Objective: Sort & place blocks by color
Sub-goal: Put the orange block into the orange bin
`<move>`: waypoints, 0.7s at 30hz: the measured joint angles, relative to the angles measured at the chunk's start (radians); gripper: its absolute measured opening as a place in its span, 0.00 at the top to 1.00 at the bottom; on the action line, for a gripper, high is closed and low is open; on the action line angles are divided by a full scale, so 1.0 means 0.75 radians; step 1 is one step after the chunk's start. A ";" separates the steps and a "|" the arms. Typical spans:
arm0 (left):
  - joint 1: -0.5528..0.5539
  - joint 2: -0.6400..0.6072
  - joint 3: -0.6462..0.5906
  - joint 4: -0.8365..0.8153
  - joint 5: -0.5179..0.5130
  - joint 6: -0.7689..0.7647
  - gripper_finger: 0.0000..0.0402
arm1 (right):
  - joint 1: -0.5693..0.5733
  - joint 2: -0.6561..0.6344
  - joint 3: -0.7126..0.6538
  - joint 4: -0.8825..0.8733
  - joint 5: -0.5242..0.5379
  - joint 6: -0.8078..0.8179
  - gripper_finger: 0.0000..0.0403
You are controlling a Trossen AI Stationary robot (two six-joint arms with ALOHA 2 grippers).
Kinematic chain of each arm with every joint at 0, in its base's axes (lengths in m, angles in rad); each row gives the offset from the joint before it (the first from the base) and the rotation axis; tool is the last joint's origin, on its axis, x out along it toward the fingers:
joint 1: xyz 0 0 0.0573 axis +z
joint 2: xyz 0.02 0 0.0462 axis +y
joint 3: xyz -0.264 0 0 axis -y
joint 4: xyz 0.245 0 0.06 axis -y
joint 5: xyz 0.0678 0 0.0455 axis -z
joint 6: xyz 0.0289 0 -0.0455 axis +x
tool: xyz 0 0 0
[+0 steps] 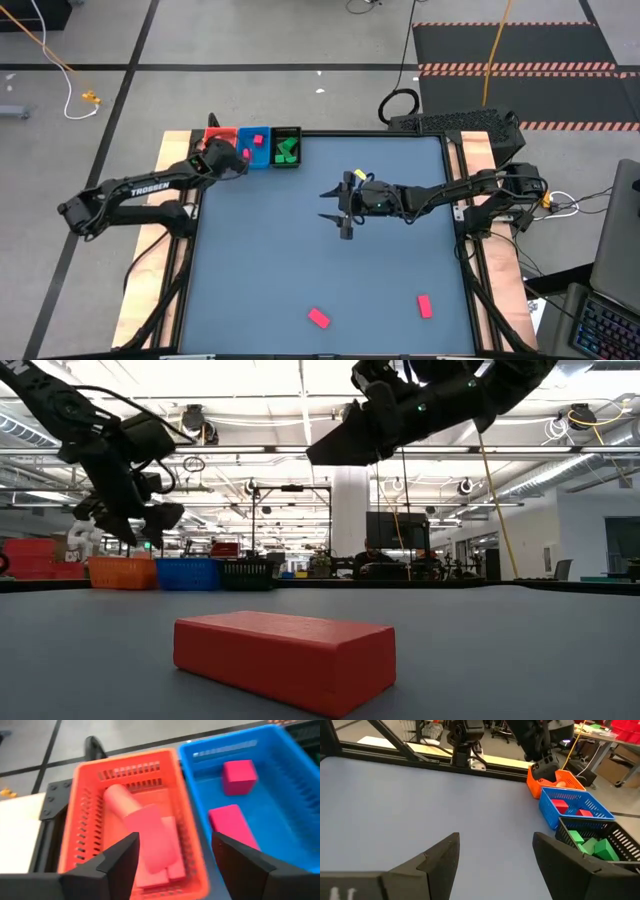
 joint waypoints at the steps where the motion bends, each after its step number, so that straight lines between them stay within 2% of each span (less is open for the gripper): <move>1: 0.019 0.007 0.000 -0.001 0.001 0.001 0.40 | 0.000 0.000 0.000 0.005 0.000 0.000 0.39; 8: 0.132 0.068 0.000 -0.004 0.001 -0.018 0.53 | 0.001 0.001 0.000 0.052 0.000 0.001 0.39; 21: 0.138 0.079 0.000 0.025 -0.011 -0.064 0.84 | 0.000 0.001 0.000 0.101 0.000 0.000 0.39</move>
